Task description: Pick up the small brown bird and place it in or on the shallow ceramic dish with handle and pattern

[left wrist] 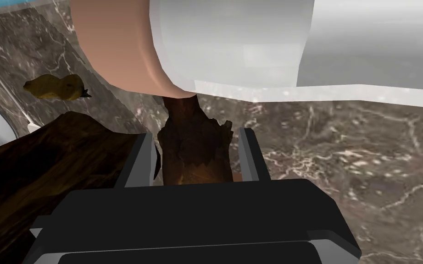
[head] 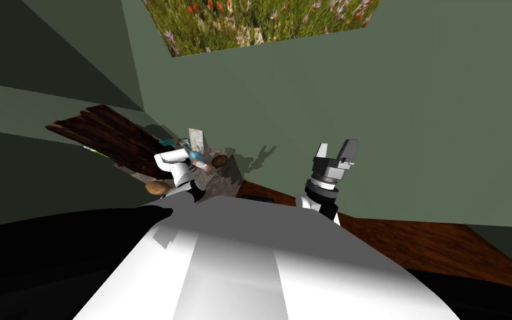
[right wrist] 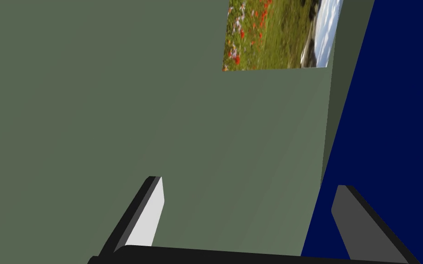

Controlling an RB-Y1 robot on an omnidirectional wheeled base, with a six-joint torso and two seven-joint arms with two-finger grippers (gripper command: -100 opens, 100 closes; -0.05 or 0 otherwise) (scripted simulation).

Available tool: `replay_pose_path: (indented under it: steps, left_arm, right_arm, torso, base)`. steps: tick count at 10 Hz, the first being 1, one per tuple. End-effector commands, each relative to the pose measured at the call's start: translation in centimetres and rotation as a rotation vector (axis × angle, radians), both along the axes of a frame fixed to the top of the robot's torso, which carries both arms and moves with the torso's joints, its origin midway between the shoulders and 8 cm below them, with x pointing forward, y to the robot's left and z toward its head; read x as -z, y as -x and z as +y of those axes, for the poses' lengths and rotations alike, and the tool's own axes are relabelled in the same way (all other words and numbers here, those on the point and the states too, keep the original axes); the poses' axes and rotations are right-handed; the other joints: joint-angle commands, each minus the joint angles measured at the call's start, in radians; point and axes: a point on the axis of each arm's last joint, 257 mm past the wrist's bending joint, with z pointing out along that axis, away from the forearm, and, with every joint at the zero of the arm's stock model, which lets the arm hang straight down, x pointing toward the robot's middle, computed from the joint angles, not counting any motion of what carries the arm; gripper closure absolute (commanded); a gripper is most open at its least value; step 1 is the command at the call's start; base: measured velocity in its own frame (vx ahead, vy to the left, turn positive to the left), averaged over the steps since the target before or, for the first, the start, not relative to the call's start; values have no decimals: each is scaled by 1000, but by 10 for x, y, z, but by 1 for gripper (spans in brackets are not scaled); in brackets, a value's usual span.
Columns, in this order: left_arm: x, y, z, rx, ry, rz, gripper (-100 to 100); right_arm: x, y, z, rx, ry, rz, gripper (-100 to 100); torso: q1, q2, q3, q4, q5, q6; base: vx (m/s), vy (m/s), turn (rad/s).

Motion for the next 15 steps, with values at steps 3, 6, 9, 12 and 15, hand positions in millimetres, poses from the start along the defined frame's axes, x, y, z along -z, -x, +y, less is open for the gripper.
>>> replay_pose_path:
  steps: [3,6,9,12,15]
  left_arm:
    - [0,0,0,0,1,1,0]
    - [-13,-1,2,-7,-1,-12,100]
    - [-44,-19,12,4,-42,-70,100]
    - [-85,-44,23,22,-85,-159,100]
    - [-146,-76,32,39,-119,-304,100]
  right_arm:
    - [0,0,0,0,0,0,0]
    - [0,0,0,0,0,0,0]
    - [0,0,0,0,0,0,0]
    - [0,0,0,0,0,0,0]
    - [0,0,0,0,0,0,0]
  torso:
    - [0,0,0,0,0,0]
    - [-5,5,4,2,-3,0]
    - [-6,4,3,3,-5,1]
    - [-13,7,6,5,-8,0]
    - [-14,7,6,5,-8,0]
  base:
    - [0,0,0]
    - [-50,-27,-34]
    - [-31,-44,0]
    - [-60,-82,6]
    - [-60,-82,-7]
